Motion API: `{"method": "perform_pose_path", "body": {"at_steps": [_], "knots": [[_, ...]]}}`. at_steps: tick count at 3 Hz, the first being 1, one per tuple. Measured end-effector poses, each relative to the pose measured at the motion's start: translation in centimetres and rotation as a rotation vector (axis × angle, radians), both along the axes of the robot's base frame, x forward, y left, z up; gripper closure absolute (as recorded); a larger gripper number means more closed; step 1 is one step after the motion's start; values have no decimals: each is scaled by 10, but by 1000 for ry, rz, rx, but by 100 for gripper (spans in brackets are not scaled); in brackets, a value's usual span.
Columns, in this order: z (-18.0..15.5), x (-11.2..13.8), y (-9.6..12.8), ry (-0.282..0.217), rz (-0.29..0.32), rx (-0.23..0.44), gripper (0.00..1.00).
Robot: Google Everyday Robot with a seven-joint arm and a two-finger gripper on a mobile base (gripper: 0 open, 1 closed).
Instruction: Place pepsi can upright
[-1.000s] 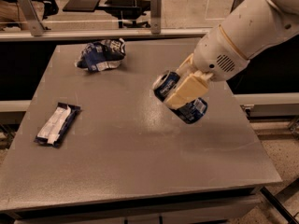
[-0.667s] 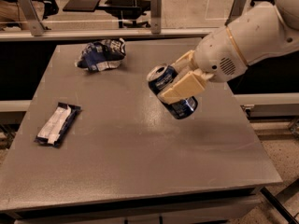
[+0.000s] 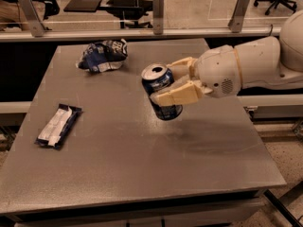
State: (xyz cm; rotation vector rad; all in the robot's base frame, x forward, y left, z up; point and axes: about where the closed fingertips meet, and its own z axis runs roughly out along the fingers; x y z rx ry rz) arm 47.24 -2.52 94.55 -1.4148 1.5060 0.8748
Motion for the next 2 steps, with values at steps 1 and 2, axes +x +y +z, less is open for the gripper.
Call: {"method": "perform_pose_path", "body": {"at_steps": [1,2], "knots": [[-8,0,-1,-14,15,62,100],[-23,2,-3,-18,37,150,100]]}}
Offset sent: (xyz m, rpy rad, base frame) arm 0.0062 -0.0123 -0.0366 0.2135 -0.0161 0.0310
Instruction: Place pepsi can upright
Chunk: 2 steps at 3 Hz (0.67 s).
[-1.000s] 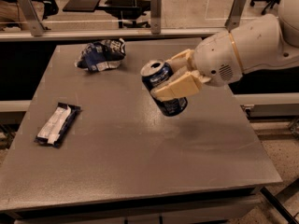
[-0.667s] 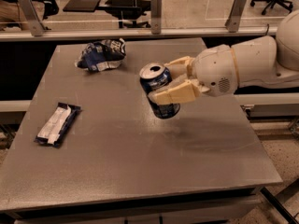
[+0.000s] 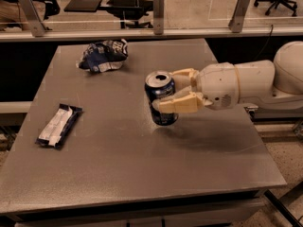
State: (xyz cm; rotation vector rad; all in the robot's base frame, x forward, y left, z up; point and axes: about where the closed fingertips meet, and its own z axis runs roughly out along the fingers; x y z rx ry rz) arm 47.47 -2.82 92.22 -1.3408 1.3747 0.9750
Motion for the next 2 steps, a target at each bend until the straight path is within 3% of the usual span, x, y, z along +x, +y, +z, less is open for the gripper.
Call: {"method": "perform_pose_path", "body": {"at_steps": [1,2], "knots": [[-7,1,1,-6,29,48,100],[-15,-1,2,-18,47,61,81]]}}
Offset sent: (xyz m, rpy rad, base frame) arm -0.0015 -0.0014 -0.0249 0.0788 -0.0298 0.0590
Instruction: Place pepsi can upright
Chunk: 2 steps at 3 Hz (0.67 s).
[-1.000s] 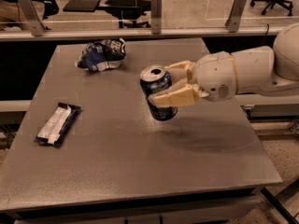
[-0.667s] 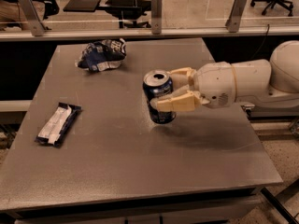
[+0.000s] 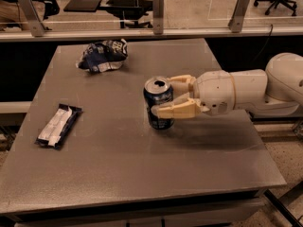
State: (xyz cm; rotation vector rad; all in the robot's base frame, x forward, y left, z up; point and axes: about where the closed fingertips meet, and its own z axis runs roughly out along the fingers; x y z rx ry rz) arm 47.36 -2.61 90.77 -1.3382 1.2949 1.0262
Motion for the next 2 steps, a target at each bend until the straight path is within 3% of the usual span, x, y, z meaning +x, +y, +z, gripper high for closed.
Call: {"method": "perform_pose_path", "body": {"at_steps": [1,2], "knots": [[-6,-1,1,-3,16,13,58],[-11,-1,2,0,41,35,27]]}}
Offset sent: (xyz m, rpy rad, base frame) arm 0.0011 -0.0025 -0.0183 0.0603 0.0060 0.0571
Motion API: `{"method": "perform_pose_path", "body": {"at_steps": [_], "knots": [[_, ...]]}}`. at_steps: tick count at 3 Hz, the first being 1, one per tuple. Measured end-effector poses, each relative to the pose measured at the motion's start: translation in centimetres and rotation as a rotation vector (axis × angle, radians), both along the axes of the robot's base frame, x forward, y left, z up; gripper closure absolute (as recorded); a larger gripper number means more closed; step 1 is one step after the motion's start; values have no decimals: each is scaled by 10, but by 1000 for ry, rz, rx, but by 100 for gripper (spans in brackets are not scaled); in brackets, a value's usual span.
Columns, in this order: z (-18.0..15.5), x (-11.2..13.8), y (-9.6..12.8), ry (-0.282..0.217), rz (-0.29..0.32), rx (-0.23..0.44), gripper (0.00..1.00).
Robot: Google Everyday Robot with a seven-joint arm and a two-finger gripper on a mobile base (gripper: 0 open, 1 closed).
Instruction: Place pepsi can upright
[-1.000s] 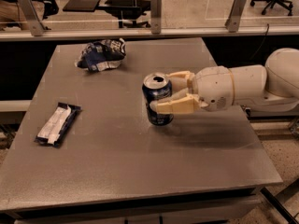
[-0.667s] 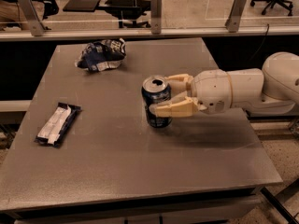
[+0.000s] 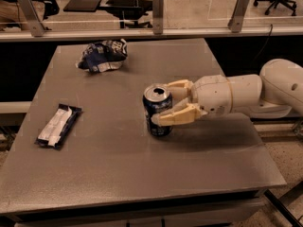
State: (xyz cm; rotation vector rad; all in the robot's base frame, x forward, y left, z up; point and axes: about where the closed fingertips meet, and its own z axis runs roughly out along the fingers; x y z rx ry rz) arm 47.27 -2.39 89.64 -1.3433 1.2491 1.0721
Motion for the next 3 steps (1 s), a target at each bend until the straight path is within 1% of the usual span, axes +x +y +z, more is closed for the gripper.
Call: {"method": "perform_pose_path", "body": {"at_steps": [1,2,3], "knots": [[1,-1,2,-1,3,-1,4],[1,-1,3,-2,6,-2,0],[1,-1,3,-2,6,-2,0]]}}
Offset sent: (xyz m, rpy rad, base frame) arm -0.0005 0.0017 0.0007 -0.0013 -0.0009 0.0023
